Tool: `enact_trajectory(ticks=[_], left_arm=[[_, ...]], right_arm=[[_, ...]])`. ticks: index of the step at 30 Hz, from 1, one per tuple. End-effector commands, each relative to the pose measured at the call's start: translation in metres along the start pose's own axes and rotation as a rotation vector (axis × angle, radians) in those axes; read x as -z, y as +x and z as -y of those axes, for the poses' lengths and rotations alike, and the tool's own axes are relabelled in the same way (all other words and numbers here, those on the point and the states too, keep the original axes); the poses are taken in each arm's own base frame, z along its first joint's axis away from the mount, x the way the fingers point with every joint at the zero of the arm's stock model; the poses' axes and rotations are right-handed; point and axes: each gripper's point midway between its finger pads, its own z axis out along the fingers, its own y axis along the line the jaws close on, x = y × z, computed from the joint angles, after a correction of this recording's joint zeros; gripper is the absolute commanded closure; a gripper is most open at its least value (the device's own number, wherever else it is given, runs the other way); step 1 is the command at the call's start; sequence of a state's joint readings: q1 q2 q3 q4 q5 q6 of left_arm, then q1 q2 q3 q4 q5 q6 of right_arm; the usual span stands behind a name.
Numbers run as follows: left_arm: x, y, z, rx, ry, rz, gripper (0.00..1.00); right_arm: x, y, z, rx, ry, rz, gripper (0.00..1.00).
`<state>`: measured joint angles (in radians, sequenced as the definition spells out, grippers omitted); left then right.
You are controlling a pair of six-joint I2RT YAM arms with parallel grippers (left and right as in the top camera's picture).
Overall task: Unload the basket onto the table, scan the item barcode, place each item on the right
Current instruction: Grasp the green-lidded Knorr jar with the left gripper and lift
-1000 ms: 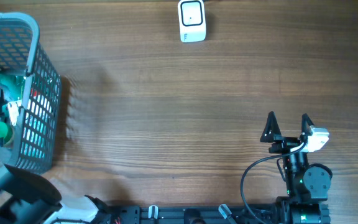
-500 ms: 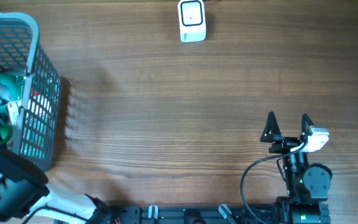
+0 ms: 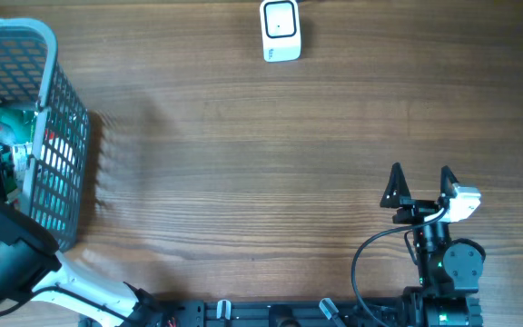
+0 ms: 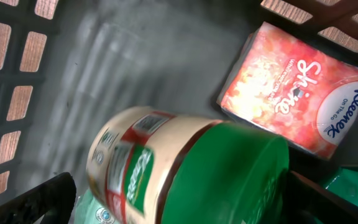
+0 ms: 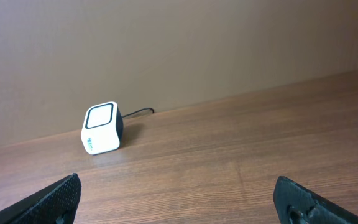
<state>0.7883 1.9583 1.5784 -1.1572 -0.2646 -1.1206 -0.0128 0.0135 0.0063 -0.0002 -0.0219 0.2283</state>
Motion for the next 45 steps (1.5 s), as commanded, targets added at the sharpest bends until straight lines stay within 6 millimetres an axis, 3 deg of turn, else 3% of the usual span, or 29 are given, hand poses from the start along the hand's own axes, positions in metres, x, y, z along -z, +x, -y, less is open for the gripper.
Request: enact_trajectory(ticks=[1, 16, 20, 25, 29, 34, 40, 41, 44, 45], left_arm=[[-0.002, -0.002, -0.006, 0.008, -0.027, 0.007, 0.0], [-0.001, 0.003, -0.026, -0.04, -0.106, -0.01, 0.0], [0.001, -0.009, -0.04, -0.062, -0.174, 0.058, 0.0], [0.0, -0.014, -0.033, -0.157, -0.158, 0.08, 0.0], [-0.01, -0.01, -0.036, -0.164, -0.168, 0.076, 0.0], [-0.041, 0.0, -0.04, -0.179, -0.16, 0.083, 0.0], [-0.046, 0.002, -0.041, -0.18, -0.161, 0.082, 0.0], [-0.046, 0.002, -0.041, -0.18, -0.161, 0.083, 0.03], [-0.044, 0.001, -0.04, -0.179, -0.156, 0.085, 0.23], [-0.043, 0.0, -0.039, -0.177, -0.153, 0.087, 0.25]], right_arm=[[0.0, -0.001, -0.002, 0.019, -0.011, 0.007, 0.0], [0.0, -0.001, -0.002, 0.019, -0.011, 0.007, 0.01], [0.0, -0.001, -0.002, 0.019, -0.011, 0.007, 0.0], [0.0, -0.001, -0.002, 0.019, -0.011, 0.007, 0.0], [0.0, -0.001, -0.002, 0.019, -0.011, 0.007, 0.0], [0.0, -0.001, -0.002, 0.019, -0.011, 0.007, 0.0], [0.0, -0.001, -0.002, 0.019, -0.011, 0.007, 0.0], [0.0, -0.001, -0.002, 0.019, -0.011, 0.007, 0.0], [0.0, -0.001, -0.002, 0.018, -0.011, 0.007, 0.0], [0.0, -0.001, -0.002, 0.019, -0.011, 0.007, 0.0]])
